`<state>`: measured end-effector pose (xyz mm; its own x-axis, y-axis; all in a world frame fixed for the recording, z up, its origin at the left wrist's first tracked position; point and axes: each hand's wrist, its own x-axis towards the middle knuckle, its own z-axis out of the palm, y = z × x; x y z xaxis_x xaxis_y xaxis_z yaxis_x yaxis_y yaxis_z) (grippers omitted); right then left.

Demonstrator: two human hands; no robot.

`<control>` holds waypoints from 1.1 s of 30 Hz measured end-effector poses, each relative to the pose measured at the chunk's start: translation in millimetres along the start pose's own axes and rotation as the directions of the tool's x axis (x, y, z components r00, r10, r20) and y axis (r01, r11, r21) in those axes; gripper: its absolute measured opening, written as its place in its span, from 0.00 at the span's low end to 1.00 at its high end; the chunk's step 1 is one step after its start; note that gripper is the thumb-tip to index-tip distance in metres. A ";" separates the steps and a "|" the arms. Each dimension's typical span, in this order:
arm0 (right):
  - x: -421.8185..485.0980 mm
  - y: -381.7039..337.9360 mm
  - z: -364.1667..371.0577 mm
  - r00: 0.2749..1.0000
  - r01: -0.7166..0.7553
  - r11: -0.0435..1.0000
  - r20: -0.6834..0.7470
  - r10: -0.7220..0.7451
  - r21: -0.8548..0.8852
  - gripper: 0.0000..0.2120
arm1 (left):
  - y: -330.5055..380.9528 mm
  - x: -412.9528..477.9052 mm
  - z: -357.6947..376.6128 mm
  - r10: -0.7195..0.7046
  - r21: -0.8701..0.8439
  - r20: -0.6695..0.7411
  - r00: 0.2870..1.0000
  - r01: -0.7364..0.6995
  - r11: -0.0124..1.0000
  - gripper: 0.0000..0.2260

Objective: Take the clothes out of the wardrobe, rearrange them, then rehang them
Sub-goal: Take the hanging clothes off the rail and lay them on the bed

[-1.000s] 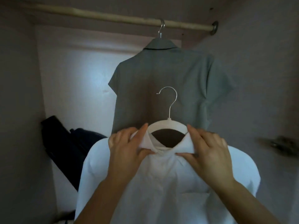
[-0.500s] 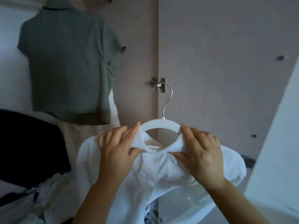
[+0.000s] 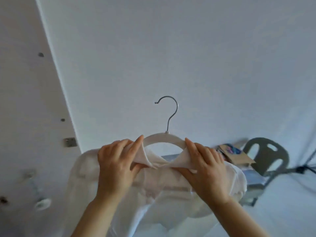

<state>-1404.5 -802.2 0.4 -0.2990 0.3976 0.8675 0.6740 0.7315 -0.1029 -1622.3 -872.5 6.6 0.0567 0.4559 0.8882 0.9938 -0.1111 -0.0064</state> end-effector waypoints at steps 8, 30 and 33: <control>-95.6 173.3 -188.7 0.977 -0.209 0.901 -0.117 0.177 -0.380 0.29 | 257.7 43.4 99.6 0.153 -0.445 0.010 0.988 -0.133 0.886 0.25; -295.8 448.1 -454.3 0.798 -0.523 0.189 -0.399 0.452 -0.831 0.29 | 764.9 69.0 306.7 0.531 -0.947 -0.059 0.845 -0.216 0.239 0.26; -313.6 478.8 -471.9 0.765 -0.533 0.124 -0.414 0.494 -0.837 0.30 | 813.4 67.6 331.1 0.569 -0.952 -0.075 0.819 -0.228 0.203 0.27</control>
<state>-669.2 -838.1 -91.3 0.3840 0.4359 0.8140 0.8084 -0.5847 -0.0683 -778.4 -639.6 -90.6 0.6045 0.2441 0.7583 0.0972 -0.9674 0.2340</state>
